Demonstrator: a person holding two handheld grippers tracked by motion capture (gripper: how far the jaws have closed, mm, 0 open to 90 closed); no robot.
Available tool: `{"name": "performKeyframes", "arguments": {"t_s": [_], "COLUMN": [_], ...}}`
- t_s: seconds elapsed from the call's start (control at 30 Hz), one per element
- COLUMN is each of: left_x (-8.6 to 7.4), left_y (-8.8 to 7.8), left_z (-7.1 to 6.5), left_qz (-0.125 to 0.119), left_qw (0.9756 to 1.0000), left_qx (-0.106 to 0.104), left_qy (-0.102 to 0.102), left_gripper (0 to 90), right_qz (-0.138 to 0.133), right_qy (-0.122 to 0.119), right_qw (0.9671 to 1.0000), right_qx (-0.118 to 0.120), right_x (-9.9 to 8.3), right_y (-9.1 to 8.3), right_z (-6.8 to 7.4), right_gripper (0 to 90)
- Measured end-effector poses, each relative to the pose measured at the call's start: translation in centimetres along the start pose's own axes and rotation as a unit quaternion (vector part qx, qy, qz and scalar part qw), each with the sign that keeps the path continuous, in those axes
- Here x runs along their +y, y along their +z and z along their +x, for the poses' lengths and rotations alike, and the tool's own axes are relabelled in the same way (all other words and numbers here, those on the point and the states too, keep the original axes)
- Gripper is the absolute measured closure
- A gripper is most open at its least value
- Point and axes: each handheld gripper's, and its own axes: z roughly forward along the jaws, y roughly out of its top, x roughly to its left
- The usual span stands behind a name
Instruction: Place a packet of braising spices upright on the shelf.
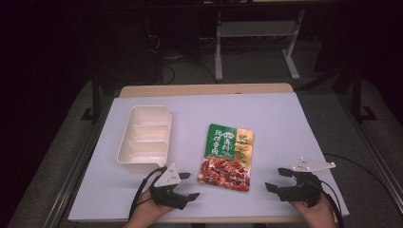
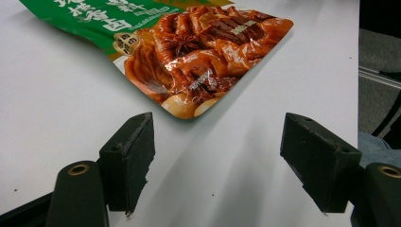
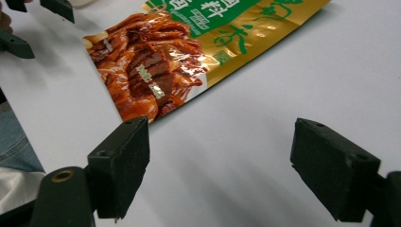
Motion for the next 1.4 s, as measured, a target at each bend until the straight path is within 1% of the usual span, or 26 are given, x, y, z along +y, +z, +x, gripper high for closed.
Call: {"name": "performKeyframes", "arguments": {"t_s": [0.17,0.23,0.43,0.6,0.67,0.73,0.8,0.9,0.93,1.0,1.03,1.13,1.17,1.2,1.3,1.33,1.37,1.4], "left_x": [0.1,0.1,0.4,0.8,1.0,1.3,1.8,2.6,2.8,3.2,3.6,4.0,4.5,4.7,5.5,5.5,5.9,6.0], "left_y": [0.0,0.0,-0.1,0.0,0.1,0.3,0.4,0.6,0.7,0.9,1.2,1.4,1.8,1.9,2.4,2.4,2.9,3.1], "left_z": [0.0,0.0,0.4,0.5,0.5,0.5,0.6,0.7,0.9,1.0,1.1,1.2,1.3,1.4,1.6,1.6,1.6,1.6], "left_qz": [-0.001,0.0,-0.004,-0.008,-0.006,-0.003,-0.003,-0.004,-0.003,0.001,0.004,0.005,0.013,0.015,0.023,0.023,0.031,0.034], "left_qw": [1.0,0.9999,0.9998,0.9999,0.9999,0.9999,0.9998,0.9994,0.9994,0.9992,0.9992,0.9993,0.999,0.9989,0.9986,0.9986,0.9985,0.9986], "left_qx": [0.004,0.009,0.02,0.014,0.014,0.016,0.02,0.032,0.033,0.038,0.036,0.03,0.031,0.031,0.031,0.031,0.025,0.02], "left_qy": [0.003,0.005,0.0,-0.006,-0.003,0.001,0.001,0.01,0.013,0.015,0.018,0.023,0.03,0.033,0.037,0.037,0.036,0.035], "left_gripper": [26.5,27.0,32.2,36.6,40.7,42.3,46.9,48.1,51.4,53.0,57.0,59.0,61.5,63.1,67.9,69.3,71.0,72.3], "right_qz": [-0.004,-0.006,-0.004,-0.008,-0.01,-0.008,-0.005,-0.002,-0.002,-0.001,-0.003,-0.004,-0.008,-0.008,-0.01,-0.01,-0.011,-0.012], "right_qy": [0.003,0.002,-0.002,0.004,-0.004,-0.004,-0.004,-0.006,-0.008,-0.011,-0.01,-0.01,-0.008,-0.007,-0.002,-0.002,-0.002,-0.002], "right_qw": [1.0,1.0,1.0,1.0,0.9999,1.0,1.0,1.0,0.9999,0.9999,0.9999,0.9999,0.9999,0.9999,0.9999,0.9999,0.9999,0.9999], "right_qx": [0.0,-0.001,-0.001,0.001,-0.001,-0.002,-0.001,-0.003,-0.006,-0.008,-0.007,-0.01,-0.01,-0.01,-0.01,-0.01,-0.011,-0.012], "right_x": [-0.1,-0.1,0.0,0.2,0.5,0.5,0.6,0.6,0.6,0.6,0.6,0.7,0.6,0.6,0.4,0.4,0.3,0.3], "right_y": [-0.2,-0.2,-0.1,0.0,0.1,0.2,0.4,0.5,0.5,0.4,0.4,0.4,0.3,0.3,0.2,0.2,0.2,0.1], "right_z": [-0.1,-0.1,0.0,0.0,0.2,0.2,0.2,0.3,0.4,0.5,0.5,0.5,0.4,0.3,0.2,0.2,0.2,0.2], "right_gripper": [19.4,19.4,19.7,19.7,19.8,19.8,19.8,20.2,21.2,21.2,21.5,21.5,21.3,20.5,20.0,20.0,20.0,20.0]}}
